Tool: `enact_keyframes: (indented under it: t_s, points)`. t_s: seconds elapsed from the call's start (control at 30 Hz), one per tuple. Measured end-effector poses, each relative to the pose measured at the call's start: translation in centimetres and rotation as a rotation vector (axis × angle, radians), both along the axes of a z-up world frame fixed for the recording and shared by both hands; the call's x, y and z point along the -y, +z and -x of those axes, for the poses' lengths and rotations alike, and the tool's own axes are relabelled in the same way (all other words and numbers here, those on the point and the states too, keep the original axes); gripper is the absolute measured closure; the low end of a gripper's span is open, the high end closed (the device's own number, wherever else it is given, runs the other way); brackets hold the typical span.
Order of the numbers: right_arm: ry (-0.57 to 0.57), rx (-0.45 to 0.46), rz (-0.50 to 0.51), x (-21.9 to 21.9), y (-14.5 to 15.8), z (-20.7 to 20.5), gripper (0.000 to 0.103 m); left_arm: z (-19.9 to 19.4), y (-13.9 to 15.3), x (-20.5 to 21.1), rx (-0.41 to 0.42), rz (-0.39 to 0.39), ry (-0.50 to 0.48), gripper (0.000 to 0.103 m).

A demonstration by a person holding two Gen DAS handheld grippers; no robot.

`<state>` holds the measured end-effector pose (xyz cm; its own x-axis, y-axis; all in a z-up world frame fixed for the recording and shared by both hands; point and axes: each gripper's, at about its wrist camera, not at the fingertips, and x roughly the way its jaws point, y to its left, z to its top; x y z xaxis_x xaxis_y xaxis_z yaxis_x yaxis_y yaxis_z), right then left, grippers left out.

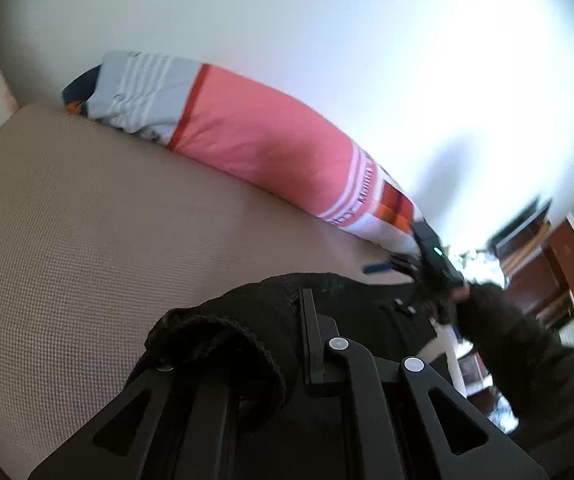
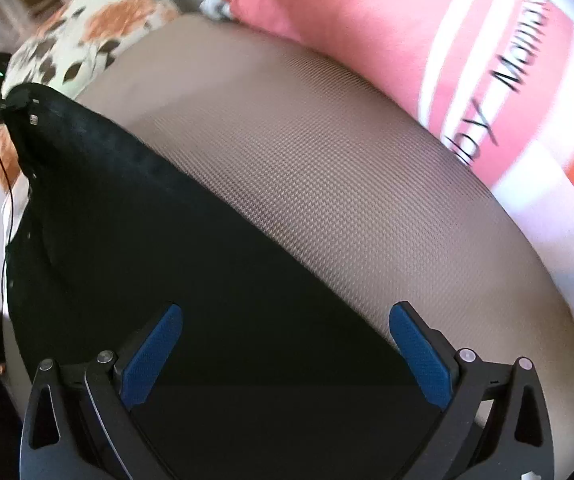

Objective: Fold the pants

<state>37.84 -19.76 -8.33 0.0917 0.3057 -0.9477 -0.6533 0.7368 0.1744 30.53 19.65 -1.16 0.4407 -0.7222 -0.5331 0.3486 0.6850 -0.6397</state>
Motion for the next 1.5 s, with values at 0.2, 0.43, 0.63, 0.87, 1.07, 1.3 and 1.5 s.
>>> enact_keyframes:
  t_s: [0.2,0.43,0.63,0.87,1.07,1.3,1.5]
  points:
    - [0.166,-0.105,-0.019,-1.6,-1.3,-1.2,0.012,1.5,0.9,0.1,0.036,0.013,-0.018,0.095]
    - [0.238,-0.171,-0.047,-1.1,-1.6,-2.3,0.035,2.3,1.3,-0.4,0.045,0.042,-0.014,0.095]
    - [0.231,-0.175,0.012,0.2,-1.8,-2.2,0.059,2.3,1.4,-0.3,0.040,0.034,-0.002,0.095]
    - [0.160,-0.013,0.134,1.0,-0.4,0.3,0.091,1.6,0.7,-0.2,0.031,0.005,0.010,0.095]
    - [-0.016,0.218,0.178,0.8,3.6,4.6,0.093,1.8,0.8,-0.4,0.038,-0.049,0.018,0.095]
    - [-0.140,0.366,0.174,1.7,8.6,12.8,0.094,5.8,2.2,-1.0,0.066,-0.078,-0.042,0.094]
    - [-0.200,0.349,0.089,2.1,9.8,21.7,0.094,11.8,2.1,-1.5,0.064,-0.107,-0.111,0.093]
